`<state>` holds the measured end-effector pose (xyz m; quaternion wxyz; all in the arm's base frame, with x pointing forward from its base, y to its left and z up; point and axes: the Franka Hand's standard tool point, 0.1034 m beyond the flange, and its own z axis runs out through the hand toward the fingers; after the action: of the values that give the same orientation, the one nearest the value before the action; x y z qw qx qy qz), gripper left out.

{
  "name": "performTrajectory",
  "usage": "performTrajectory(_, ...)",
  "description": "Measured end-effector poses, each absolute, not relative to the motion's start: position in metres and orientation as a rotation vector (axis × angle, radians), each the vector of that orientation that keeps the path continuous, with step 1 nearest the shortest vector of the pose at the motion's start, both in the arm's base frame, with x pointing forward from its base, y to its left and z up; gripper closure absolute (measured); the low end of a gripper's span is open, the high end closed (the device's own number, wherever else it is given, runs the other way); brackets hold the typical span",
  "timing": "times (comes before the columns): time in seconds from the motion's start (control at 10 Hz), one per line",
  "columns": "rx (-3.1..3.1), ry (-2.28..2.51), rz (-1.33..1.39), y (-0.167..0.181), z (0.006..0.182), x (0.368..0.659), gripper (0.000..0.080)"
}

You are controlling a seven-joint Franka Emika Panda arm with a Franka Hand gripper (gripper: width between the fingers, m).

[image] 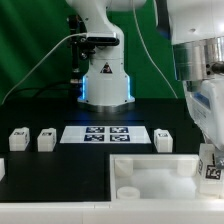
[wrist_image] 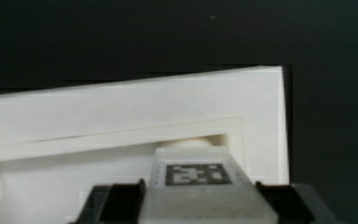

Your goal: Assemble one leg

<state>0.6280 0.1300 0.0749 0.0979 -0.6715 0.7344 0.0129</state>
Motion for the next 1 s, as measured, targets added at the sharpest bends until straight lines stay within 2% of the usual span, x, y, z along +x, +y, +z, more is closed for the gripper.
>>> performTrajectory(0.1,-2.033,2.132,0.034,0.1299,0.0746,0.6277,0.0506)
performTrajectory(0.2,-2.038,2.127,0.034,0.1304,0.0745,0.6275,0.0403)
performTrajectory(0.3,-2.074,2.092,0.029,0.1305,0.0743,0.6273,0.0265)
performTrajectory(0.4,-2.149,2.018,0.023,0.1301,0.0737,0.6265,0.0186)
performTrajectory(0.6,-2.445,1.708,0.024,0.1247,0.0694,0.6194,0.0156)
performTrajectory(0.8,-2.735,1.276,0.000,0.1257,0.0716,0.6190,0.0151)
performTrajectory(1.0,-2.835,1.039,-0.019,0.1232,0.0710,0.6192,0.0150)
